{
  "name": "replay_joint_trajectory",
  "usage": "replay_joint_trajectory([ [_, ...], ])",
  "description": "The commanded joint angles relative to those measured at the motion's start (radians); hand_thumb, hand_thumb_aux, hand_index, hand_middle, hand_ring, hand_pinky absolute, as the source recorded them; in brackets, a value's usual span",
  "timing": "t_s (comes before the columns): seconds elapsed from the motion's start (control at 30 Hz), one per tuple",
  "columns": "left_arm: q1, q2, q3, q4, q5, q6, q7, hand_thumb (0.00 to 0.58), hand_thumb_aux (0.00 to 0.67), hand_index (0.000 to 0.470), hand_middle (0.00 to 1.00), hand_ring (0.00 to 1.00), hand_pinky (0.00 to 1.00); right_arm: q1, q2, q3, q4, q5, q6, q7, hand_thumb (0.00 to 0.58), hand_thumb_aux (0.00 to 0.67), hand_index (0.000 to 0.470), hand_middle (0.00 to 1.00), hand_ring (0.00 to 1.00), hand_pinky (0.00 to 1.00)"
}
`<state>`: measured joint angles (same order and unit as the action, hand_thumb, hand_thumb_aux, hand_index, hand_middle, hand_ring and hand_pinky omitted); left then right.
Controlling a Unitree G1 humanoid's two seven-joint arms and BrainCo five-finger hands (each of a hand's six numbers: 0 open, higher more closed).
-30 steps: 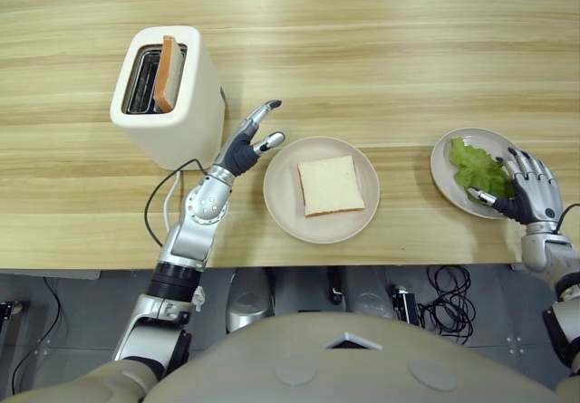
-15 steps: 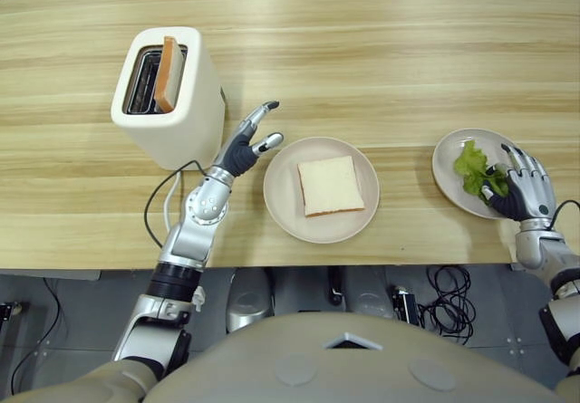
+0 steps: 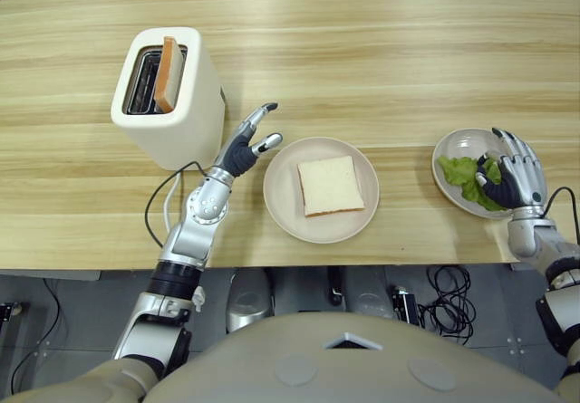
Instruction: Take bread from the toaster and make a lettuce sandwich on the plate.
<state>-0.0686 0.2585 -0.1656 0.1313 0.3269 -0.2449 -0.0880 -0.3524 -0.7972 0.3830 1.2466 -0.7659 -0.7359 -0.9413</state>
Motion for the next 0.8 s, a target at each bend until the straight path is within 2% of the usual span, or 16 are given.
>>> replay_joint_trajectory([
  [0.03, -0.009, 0.002, -0.01, 0.033, 0.011, -0.004, 0.005, 0.0, 0.0, 0.0, 0.0, 0.0, 0.0, -0.016, 0.0, 0.012, -0.025, 0.0, -0.032, 0.001, 0.58, 0.67, 0.46, 0.02, 0.02, 0.02],
  [0.23, -0.018, -0.003, -0.008, 0.053, 0.016, -0.01, 0.015, 0.0, 0.0, 0.0, 0.0, 0.0, 0.0, -0.048, -0.005, 0.013, -0.055, -0.005, -0.061, 0.0, 0.58, 0.67, 0.46, 0.13, 0.13, 0.13],
  [0.27, -0.02, -0.004, -0.009, 0.056, 0.016, -0.011, 0.016, 0.0, 0.0, 0.0, 0.0, 0.0, 0.0, -0.048, -0.006, 0.012, -0.053, -0.004, -0.061, 0.003, 0.58, 0.67, 0.46, 0.08, 0.08, 0.08],
  [0.3, -0.022, -0.004, -0.01, 0.059, 0.016, -0.012, 0.016, 0.0, 0.0, 0.0, 0.0, 0.0, 0.0, -0.043, -0.006, 0.012, -0.045, 0.0, -0.061, 0.012, 0.58, 0.67, 0.46, 0.08, 0.08, 0.08],
  [0.33, -0.024, -0.004, -0.01, 0.061, 0.016, -0.013, 0.017, 0.0, 0.0, 0.0, 0.0, 0.0, 0.0, -0.035, -0.007, 0.011, -0.036, 0.002, -0.057, 0.013, 0.58, 0.67, 0.46, 0.0, 0.0, 0.0],
  [0.37, -0.025, -0.004, -0.01, 0.063, 0.016, -0.014, 0.017, 0.0, 0.0, 0.0, 0.0, 0.0, 0.0, -0.027, -0.009, 0.008, -0.029, 0.006, -0.052, 0.014, 0.441, 0.342, 0.235, 0.0, 0.0, 0.0],
  [0.4, -0.025, -0.004, -0.009, 0.064, 0.015, -0.014, 0.017, 0.0, 0.0, 0.0, 0.0, 0.0, 0.0, -0.019, -0.013, 0.002, -0.019, 0.012, -0.046, 0.014, 0.0, 0.0, 0.0, 0.0, 0.0, 0.0],
  [0.8, -0.01, -0.011, -0.01, 0.053, 0.009, -0.009, 0.015, 0.0, 0.0, 0.0, 0.0, 0.0, 0.0, 0.063, -0.08, -0.021, 0.066, 0.053, 0.061, 0.043, 0.0, 0.0, 0.0, 0.0, 0.0, 0.0],
])
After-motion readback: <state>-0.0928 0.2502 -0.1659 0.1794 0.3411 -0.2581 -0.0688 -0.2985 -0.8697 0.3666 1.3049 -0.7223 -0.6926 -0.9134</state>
